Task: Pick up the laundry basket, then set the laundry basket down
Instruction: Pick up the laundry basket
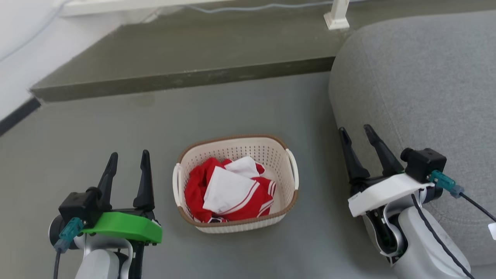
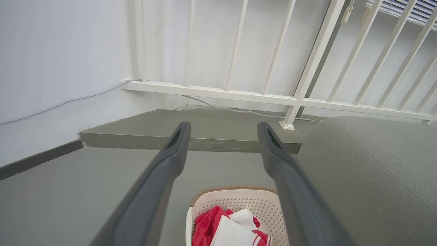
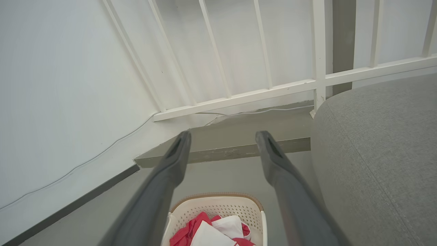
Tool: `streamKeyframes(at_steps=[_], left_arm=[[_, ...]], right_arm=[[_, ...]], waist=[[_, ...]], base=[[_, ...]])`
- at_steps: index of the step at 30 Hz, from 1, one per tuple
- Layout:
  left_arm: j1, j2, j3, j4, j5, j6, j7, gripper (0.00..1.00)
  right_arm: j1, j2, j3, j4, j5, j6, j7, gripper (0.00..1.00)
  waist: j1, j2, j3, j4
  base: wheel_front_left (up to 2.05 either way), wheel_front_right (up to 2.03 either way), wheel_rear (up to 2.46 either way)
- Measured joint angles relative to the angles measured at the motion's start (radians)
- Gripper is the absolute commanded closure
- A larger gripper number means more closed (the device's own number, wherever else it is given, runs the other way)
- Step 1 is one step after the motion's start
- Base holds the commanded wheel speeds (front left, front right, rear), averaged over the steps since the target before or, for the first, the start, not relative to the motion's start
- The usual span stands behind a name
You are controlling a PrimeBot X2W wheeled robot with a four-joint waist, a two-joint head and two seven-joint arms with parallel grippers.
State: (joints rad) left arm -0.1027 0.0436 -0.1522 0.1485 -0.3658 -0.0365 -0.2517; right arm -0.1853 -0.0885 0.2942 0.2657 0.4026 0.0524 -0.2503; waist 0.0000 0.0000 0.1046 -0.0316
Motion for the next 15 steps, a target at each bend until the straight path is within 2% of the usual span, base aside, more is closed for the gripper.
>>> streamKeyframes(at_steps=[15], left_arm=[[-0.067,-0.002,0.001,0.000,0.012,0.000,0.000,0.00]], right_arm=[[-0.067,0.010,-0.017,0.010,-0.008,0.009,0.000,0.00]], waist=[[0.0000,0.0000,0.132,-0.017]], base=[[0.00,0.00,0.00]])
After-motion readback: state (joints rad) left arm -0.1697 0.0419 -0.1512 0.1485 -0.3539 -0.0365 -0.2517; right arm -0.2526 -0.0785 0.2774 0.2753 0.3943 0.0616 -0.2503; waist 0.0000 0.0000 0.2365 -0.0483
